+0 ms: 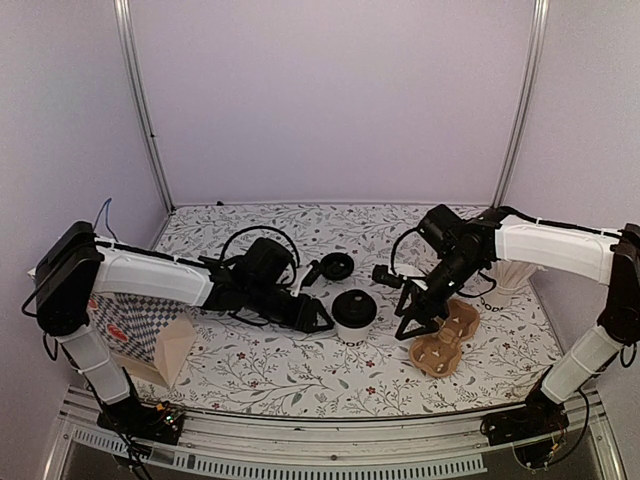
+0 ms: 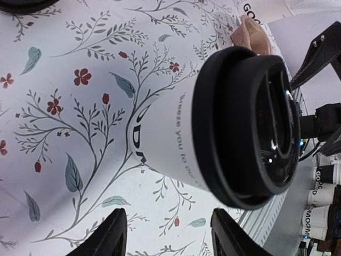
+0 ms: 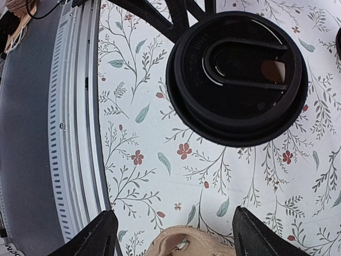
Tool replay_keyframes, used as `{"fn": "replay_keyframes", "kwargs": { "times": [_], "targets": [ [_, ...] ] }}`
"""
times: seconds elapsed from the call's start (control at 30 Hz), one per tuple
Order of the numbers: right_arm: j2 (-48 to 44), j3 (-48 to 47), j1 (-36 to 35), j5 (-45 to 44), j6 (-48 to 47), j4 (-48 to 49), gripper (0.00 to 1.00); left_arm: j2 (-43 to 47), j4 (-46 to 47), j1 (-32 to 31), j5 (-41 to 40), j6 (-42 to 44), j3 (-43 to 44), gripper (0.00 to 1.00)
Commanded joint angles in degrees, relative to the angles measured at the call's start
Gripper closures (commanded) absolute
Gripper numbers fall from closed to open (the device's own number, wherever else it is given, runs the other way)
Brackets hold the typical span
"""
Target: Pack the takeout coffee
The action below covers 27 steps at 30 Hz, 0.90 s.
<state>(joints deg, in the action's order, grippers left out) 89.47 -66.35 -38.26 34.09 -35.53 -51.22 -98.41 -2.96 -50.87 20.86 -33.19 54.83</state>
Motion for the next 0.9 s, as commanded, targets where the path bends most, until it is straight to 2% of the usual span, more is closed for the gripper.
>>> {"fn": "replay_keyframes", "kwargs": {
  "times": [0.0,0.23,0.5,0.6,0.73,0.87],
  "targets": [
    [1.5,-0.2,-0.4,-1.7,1.8,1.9,0.23,2.7,-3.6,0.2,-1.9,0.9,-0.5,0.44],
    [4.5,-4.1,-0.2,-2.1,5.1,3.1,0.23,5.7,-4.5,0.5,-3.5,4.3,2.3,0.36],
    [10.5,-9.8,-0.1,-1.6,7.3,5.4,0.23,2.8,1.9,2.5,-4.8,5.0,8.1,0.34],
    [12.5,-11.4,-0.1,-1.0,7.6,5.4,0.23,0.2,6.9,2.8,-3.0,3.8,9.2,0.35],
    [14.5,-12.1,-0.1,-1.2,8.6,6.0,0.23,-4.5,9.2,2.5,0.7,2.6,10.6,0.39],
    [16.1,-11.9,0.0,-2.7,9.7,6.8,0.23,-8.3,6.6,2.1,1.1,2.6,10.5,0.46]
  ]
}}
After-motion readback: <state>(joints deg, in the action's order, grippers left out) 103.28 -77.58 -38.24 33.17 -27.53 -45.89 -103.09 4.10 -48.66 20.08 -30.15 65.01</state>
